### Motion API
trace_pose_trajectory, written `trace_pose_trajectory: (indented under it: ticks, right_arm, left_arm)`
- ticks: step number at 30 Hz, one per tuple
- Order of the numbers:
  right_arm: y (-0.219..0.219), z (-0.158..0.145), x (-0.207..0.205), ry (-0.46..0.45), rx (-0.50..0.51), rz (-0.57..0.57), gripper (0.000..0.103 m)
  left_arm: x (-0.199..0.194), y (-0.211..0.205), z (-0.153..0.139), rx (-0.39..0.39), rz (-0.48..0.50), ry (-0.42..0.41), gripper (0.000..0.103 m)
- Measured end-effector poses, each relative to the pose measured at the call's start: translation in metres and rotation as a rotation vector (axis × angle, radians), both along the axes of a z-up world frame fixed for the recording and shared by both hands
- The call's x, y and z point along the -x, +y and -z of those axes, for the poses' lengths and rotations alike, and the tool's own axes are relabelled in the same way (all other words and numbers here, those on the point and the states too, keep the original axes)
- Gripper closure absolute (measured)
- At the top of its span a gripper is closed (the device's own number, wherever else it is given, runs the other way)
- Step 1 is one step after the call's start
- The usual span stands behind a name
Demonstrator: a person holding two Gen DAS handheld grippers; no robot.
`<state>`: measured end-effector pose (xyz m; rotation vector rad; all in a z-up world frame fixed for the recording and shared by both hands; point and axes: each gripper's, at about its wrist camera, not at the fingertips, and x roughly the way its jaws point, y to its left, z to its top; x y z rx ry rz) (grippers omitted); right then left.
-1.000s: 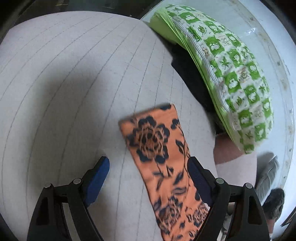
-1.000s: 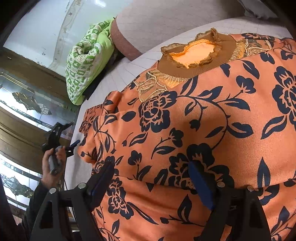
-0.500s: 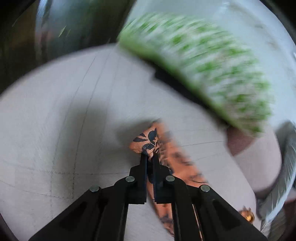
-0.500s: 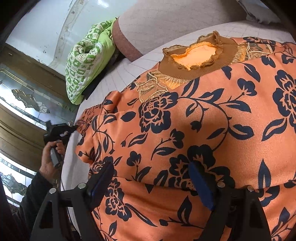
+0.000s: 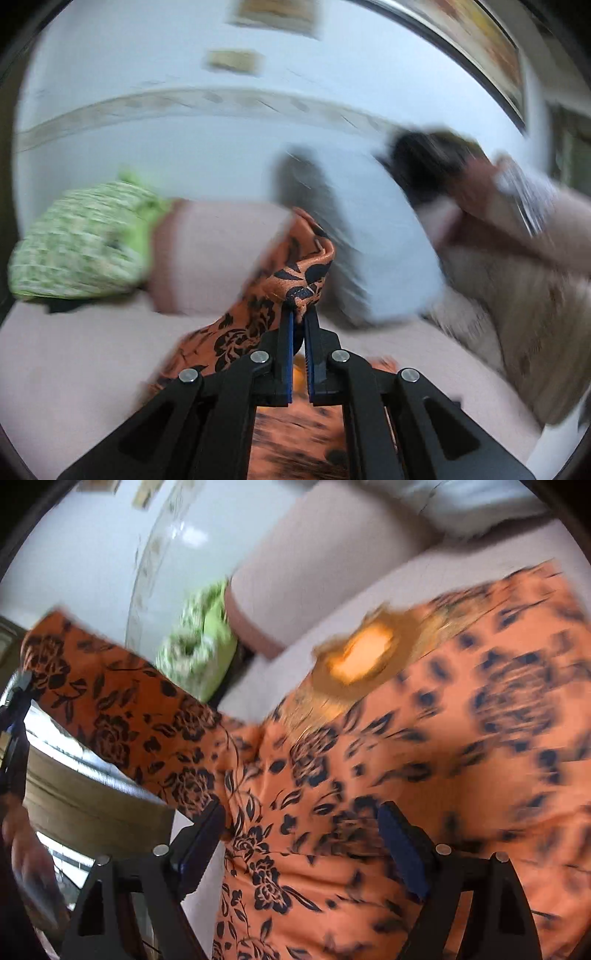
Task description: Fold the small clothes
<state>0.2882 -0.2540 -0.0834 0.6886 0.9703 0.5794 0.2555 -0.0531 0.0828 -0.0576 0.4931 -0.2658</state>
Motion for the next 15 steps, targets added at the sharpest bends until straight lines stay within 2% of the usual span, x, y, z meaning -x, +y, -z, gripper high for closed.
trace_pose_trajectory:
  ticks: [1,2,3,4,5,6,7,8,9,10,12,13,14,15]
  right_arm:
    - [-0.014,-0.002,0.005,-0.004,0.000,0.025,0.016]
    - [-0.034,-0.003,0.012,-0.003,0.002,0.064,0.016]
    - [-0.056,-0.001,0.020,0.011,0.005,0.113,0.016]
    - [-0.080,0.005,0.028,0.035,0.001,0.170,0.016]
    - [-0.105,0.013,0.036,0.069,0.000,0.229,0.015]
    - [-0.126,0.021,0.043,0.109,0.010,0.285,0.016]
    - [-0.140,0.029,0.048,0.162,0.054,0.337,0.013]
    - [-0.151,0.034,0.053,0.183,0.045,0.360,0.014]
    - [-0.164,0.039,0.060,0.174,-0.037,0.353,0.013]
    - [-0.168,0.039,0.063,0.171,-0.054,0.353,0.013]
    - [-0.172,0.034,0.067,0.155,0.016,0.375,0.013]
    - [-0.172,0.031,0.066,0.151,0.043,0.382,0.013]
    - [-0.169,0.029,0.064,0.142,0.029,0.368,0.013]
    - [-0.171,0.028,0.062,0.140,0.016,0.354,0.013]
  left_arm:
    - [-0.003,-0.032,0.022,-0.039,0.053,0.031,0.091]
    - [-0.010,-0.061,0.048,-0.077,0.119,0.097,0.070]
    - [-0.019,-0.086,0.085,-0.107,0.170,0.197,0.058]
    - [-0.022,-0.101,0.112,-0.129,0.201,0.256,0.036]
    - [-0.028,-0.107,0.139,-0.114,0.241,0.329,0.034]
    - [-0.031,-0.108,0.160,-0.120,0.233,0.407,0.034]
    - [-0.032,-0.103,0.175,-0.128,0.207,0.481,0.036]
    - [-0.028,-0.094,0.181,-0.099,0.200,0.525,0.036]
    - [-0.024,-0.083,0.180,-0.063,0.201,0.536,0.036]
    - [-0.018,-0.070,0.174,-0.034,0.202,0.526,0.035]
    - [0.003,-0.049,0.150,-0.001,0.203,0.459,0.030]
    - [0.010,-0.032,0.137,0.009,0.187,0.409,0.024]
    - [0.017,-0.012,0.127,0.009,0.149,0.353,0.018]
    - [0.019,0.006,0.120,0.002,0.096,0.309,0.015]
